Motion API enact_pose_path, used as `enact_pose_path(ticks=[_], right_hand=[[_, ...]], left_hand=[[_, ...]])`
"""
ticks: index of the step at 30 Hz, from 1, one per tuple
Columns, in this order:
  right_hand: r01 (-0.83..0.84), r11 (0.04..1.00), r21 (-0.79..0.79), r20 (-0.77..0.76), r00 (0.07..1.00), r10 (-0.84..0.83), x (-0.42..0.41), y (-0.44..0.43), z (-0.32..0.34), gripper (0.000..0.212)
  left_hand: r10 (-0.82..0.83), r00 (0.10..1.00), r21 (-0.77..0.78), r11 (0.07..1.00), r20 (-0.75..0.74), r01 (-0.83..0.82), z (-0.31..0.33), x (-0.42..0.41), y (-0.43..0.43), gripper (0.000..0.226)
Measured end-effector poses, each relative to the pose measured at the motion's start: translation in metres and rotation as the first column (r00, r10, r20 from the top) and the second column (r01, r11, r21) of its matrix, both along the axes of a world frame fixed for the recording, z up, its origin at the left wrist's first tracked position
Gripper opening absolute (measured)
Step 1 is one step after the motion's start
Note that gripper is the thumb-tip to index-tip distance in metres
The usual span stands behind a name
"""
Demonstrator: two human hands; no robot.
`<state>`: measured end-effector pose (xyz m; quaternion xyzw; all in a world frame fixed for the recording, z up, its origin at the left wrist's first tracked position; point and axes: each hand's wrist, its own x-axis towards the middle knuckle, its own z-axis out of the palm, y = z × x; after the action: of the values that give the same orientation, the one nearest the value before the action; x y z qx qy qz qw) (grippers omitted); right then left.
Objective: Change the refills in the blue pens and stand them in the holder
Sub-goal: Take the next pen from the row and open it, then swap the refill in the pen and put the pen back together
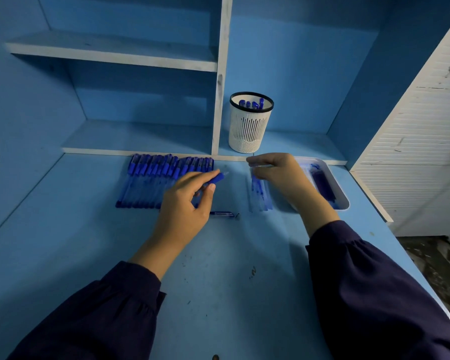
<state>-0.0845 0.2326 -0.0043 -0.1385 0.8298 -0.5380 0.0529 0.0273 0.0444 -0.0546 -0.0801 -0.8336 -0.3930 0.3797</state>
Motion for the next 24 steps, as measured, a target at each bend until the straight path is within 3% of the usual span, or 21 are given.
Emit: enact_pose_path(ticks=[7, 24], right_hand=[[0.024, 0.952, 0.304, -0.079, 0.997, 0.0, -0.024, -0.011, -0.007, 0.021], [0.068, 0.919, 0.388, -0.154, 0.988, -0.008, -0.023, -0.023, -0.012, 0.026]], left_hand=[[0.011, 0.999, -0.058, 0.998, -0.049, -0.014, 0.003, -0.018, -0.001, 0.026], [-0.017, 1.0, -0.09, 0.996, 0.015, 0.018, 0.001, -0.021, 0.0, 0.027]])
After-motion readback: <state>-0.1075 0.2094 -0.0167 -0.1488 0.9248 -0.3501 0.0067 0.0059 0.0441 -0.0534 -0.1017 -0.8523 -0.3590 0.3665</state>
